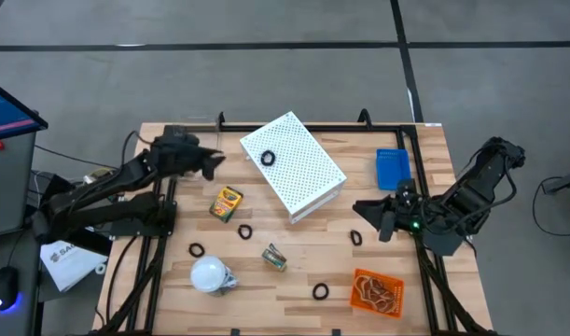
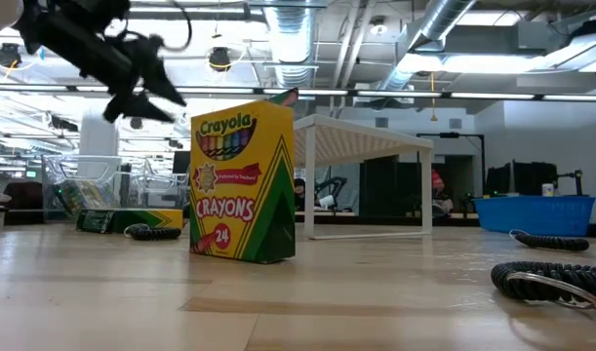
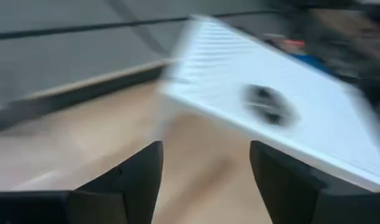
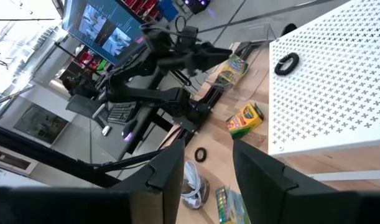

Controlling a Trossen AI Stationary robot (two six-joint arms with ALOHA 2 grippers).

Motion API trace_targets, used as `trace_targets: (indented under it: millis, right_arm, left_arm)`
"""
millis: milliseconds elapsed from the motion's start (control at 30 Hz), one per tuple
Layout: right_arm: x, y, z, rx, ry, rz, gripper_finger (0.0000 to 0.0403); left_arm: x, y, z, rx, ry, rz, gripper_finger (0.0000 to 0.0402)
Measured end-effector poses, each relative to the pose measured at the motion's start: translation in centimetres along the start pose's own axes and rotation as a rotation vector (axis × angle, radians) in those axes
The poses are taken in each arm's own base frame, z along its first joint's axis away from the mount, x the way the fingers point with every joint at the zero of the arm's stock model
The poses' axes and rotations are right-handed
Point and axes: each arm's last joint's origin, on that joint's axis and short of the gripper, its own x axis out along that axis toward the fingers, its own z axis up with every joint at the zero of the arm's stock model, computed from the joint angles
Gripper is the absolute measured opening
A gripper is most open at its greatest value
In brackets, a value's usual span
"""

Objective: Pick & Place Office Desk Supplies
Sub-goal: Put the crayon box into the transparent bin

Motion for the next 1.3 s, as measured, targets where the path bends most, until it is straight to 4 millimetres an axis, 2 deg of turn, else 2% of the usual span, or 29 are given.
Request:
trace_targets:
  millis: [200, 367, 533, 667, 767, 867, 1033, 1300]
  right_arm:
    - [0.0, 0.0, 0.0, -0.018, 0.001, 0.0, 0.0134]
    - [0.0, 0.0, 0.0, -0.026, 0.002, 0.001, 0.0134]
    - [0.1, 0.2, -0.8, -0.051, 0.014, -0.001, 0.0134]
    - [0.2, 0.3, -1.4, -0.061, 0.03, -0.002, 0.0134]
    - [0.3, 0.4, -1.7, -0.062, 0.031, 0.0, 0.0134]
    - [0.3, 0.4, -1.7, -0.064, 0.029, -0.001, 0.0134]
    - [0.2, 0.4, -1.7, -0.064, 0.028, -0.001, 0.0134]
    - [0.3, 0.4, -1.8, -0.059, 0.036, 0.004, 0.0134]
  left_arm:
    - [-0.9, -3.2, 0.1, 0.02, -0.028, -0.327, 0.0211]
    - [-2.2, -7.1, 0.8, 0.066, -0.128, -0.589, 0.0223]
    - [-4.2, -11.0, 1.7, 0.197, -0.116, -0.653, 0.0259]
    - [-4.8, -14.5, 1.3, 0.371, 0.013, -0.698, 0.0283]
    - [-4.3, -17.2, -0.2, 0.481, 0.135, -0.743, 0.0288]
    - [-2.7, -19.4, -2.0, 0.532, 0.228, -0.769, 0.0285]
    - [0.7, -21.0, -5.3, 0.584, 0.34, -0.734, 0.0282]
    - [3.6, -22.3, -8.4, 0.624, 0.412, -0.784, 0.0281]
